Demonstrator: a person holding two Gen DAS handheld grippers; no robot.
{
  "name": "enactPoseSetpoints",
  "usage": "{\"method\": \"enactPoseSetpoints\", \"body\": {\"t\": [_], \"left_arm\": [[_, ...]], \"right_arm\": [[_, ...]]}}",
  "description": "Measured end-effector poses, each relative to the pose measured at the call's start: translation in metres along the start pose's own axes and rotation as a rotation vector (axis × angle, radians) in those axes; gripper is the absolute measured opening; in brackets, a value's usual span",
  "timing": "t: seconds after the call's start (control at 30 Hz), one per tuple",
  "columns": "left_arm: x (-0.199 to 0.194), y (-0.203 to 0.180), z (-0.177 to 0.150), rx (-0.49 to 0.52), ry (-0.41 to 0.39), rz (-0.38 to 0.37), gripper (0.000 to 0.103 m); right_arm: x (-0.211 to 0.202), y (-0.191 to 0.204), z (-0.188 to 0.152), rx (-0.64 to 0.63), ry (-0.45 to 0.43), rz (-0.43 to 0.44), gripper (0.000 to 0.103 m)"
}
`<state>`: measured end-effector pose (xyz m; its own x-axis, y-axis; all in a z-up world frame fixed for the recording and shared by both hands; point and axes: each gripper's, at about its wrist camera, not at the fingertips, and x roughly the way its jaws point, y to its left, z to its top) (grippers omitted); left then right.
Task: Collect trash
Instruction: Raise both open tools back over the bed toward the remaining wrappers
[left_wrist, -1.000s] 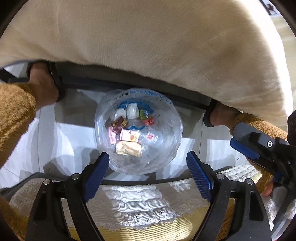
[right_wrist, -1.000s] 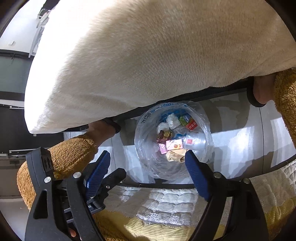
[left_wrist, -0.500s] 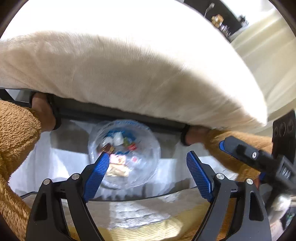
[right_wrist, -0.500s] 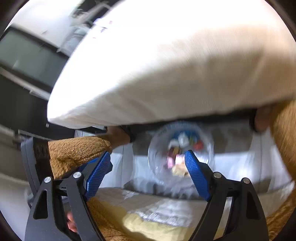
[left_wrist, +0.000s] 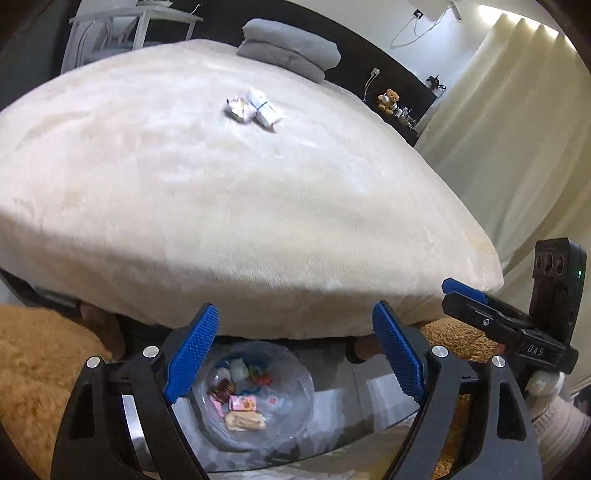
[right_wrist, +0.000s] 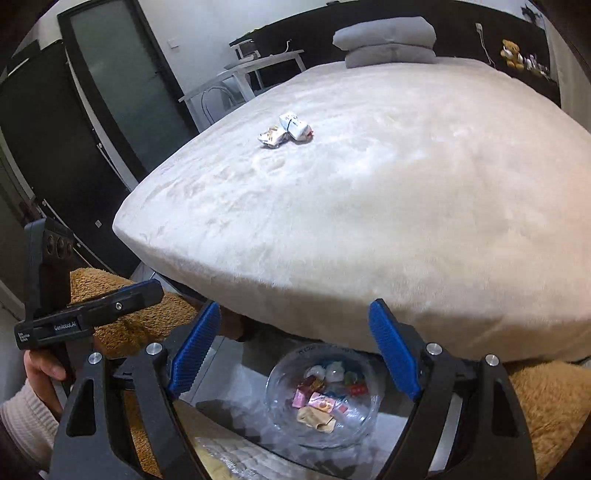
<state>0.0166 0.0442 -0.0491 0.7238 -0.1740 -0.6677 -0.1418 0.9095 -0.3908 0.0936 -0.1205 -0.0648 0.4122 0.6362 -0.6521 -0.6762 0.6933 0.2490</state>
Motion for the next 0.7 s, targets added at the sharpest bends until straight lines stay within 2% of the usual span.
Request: {"method": "enactPoseSetpoints", "body": {"t": [0.13,0.33,0.7], "left_arm": [[-0.008,0.004,0.029,0.066,-0.055,0.018,0.084],[-0.008,0.009,0.072,0.171,-0.126,0.074,0.084],[0.016,0.043,0.135,0.179,-0.141,0.131,0.084]], "right_arm": [[0.006,-0.006,0.032,-0.055,-0.018,-0.025,0.082],[0.031,-0.024,0.081,-0.013,-0.017,0.0,0.082],[0.095,-0.026,0.145,-0.013,-0.006,0.013,0.082]]}}
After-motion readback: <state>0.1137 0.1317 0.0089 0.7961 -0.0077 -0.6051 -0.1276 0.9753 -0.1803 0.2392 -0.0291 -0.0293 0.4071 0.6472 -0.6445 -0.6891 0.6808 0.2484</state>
